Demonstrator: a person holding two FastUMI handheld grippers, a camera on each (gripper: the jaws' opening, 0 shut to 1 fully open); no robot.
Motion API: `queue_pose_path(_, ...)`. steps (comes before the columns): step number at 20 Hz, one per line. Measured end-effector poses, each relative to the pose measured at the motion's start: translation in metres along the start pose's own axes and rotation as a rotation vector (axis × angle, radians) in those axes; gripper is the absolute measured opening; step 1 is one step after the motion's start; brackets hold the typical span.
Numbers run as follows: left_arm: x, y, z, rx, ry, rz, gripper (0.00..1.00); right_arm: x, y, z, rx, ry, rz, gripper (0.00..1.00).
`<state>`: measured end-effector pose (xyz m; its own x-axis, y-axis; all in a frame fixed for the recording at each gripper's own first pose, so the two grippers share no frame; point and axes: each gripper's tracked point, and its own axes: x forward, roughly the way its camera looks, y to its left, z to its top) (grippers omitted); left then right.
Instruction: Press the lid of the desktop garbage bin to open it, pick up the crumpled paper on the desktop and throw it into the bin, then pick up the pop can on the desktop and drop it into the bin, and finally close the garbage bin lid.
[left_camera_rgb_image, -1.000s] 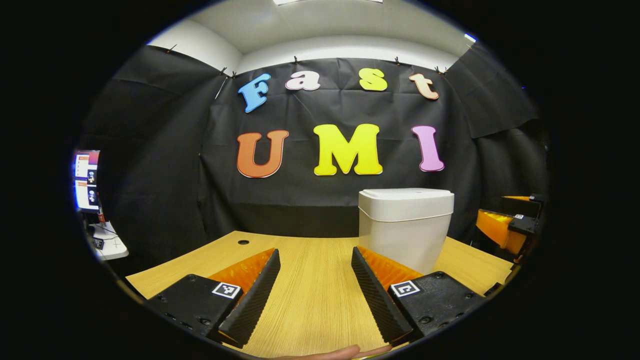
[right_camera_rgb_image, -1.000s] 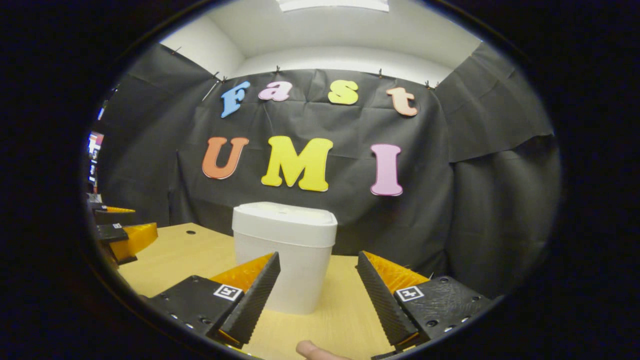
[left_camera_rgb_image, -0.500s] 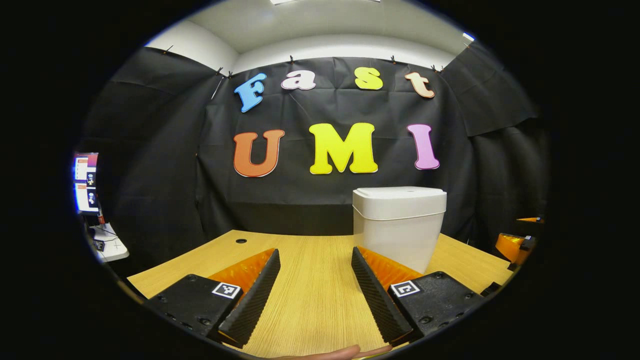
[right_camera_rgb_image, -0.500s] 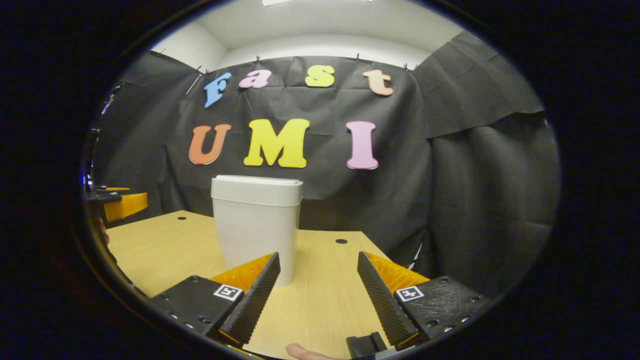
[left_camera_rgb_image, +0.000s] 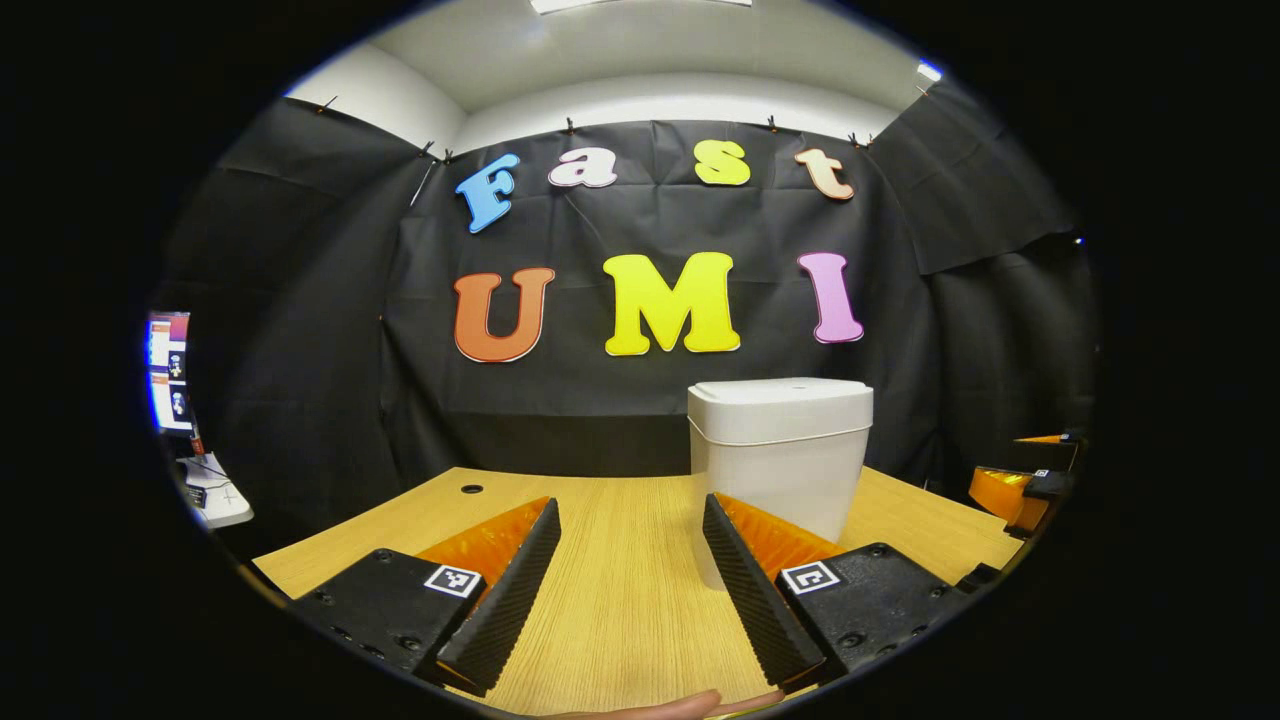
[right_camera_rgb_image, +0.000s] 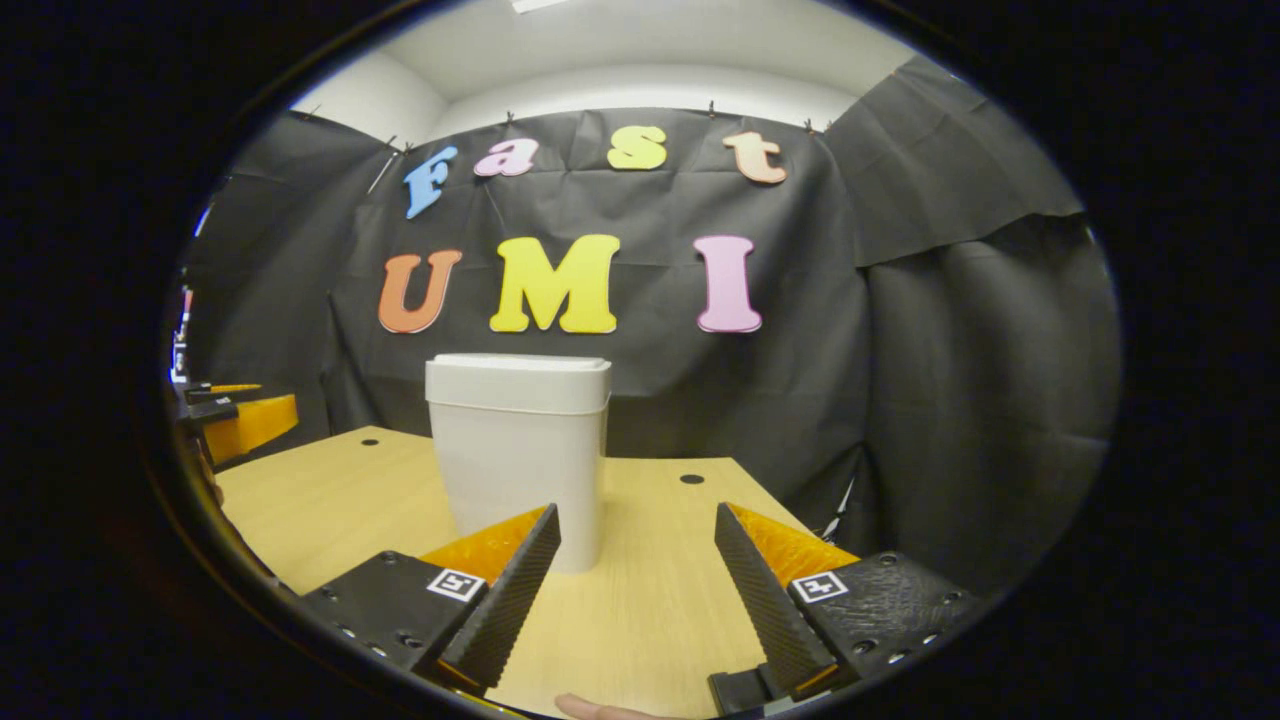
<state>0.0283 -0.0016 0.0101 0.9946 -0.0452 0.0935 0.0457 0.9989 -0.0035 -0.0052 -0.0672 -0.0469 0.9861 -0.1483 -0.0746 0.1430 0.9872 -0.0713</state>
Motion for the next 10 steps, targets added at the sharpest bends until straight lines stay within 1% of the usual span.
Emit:
queue_pose_path(3, 0.002, 0.004, -0.004, -0.007, 0.011, 0.010, 0.93, 0.002, 0.006, -0.002, -0.015, 0.007, 0.013, 0.95)
queue_pose_path(5, 0.004, 0.004, -0.004, -0.010, 0.015, 0.013, 0.93, 0.005, 0.004, -0.005, -0.018, 0.017, 0.000, 0.95)
queue_pose_path(9, 0.004, 0.004, -0.005, -0.011, 0.018, 0.011, 0.93, 0.007, 0.004, -0.010, 0.002, 0.041, 0.004, 0.98)
queue_pose_path(10, 0.005, 0.003, -0.005, -0.010, 0.018, 0.009, 0.93, 0.009, 0.003, -0.011, 0.003, 0.045, 0.003, 0.95)
